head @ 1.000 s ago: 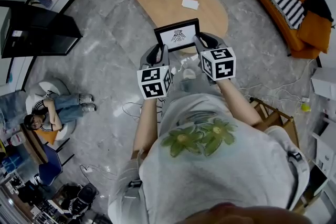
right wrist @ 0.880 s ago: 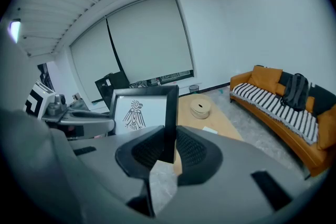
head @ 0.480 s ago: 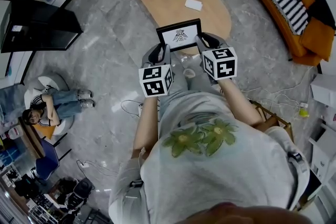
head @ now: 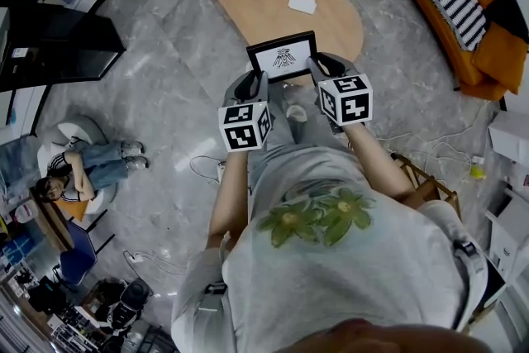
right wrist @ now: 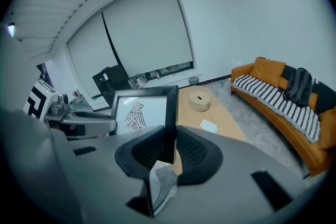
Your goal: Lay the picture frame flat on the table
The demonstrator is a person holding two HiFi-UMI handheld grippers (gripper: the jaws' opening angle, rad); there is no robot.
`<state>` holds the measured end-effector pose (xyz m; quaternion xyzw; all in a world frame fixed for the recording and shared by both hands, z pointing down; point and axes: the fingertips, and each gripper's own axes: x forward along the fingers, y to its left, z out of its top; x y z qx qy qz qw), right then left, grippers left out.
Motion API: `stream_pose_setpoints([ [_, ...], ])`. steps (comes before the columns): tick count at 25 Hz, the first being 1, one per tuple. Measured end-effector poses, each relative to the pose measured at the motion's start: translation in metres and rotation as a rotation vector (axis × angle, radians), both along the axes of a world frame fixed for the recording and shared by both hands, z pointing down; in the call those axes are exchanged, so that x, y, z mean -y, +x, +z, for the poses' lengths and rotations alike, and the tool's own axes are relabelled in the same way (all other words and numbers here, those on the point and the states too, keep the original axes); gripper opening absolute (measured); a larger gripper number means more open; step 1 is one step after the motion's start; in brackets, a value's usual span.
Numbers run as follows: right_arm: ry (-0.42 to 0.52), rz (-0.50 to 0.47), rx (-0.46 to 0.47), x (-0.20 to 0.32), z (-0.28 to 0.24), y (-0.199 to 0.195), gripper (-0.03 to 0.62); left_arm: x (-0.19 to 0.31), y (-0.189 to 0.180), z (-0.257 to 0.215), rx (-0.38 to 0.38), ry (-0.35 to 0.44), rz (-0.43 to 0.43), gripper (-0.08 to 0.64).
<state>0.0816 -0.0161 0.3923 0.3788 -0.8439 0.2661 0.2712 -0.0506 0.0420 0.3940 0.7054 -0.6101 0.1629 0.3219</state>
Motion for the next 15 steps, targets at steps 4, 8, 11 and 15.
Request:
stream_pose_setpoints([
  [4,-0.023,-0.008,-0.006,0.004,0.009,-0.003,0.077,0.003,-0.002,0.012,-0.018,-0.033,0.02,0.101],
  [8,-0.058,0.004,-0.013,0.01,0.022,-0.001,0.077,0.01,0.0,0.021,-0.018,-0.059,0.037,0.103],
  [11,-0.074,0.003,-0.018,0.014,0.029,-0.004,0.077,0.015,-0.004,0.027,-0.015,-0.075,0.043,0.103],
  [15,-0.092,-0.001,-0.026,0.021,0.039,-0.012,0.077,0.021,-0.011,0.038,-0.021,-0.095,0.047,0.104],
])
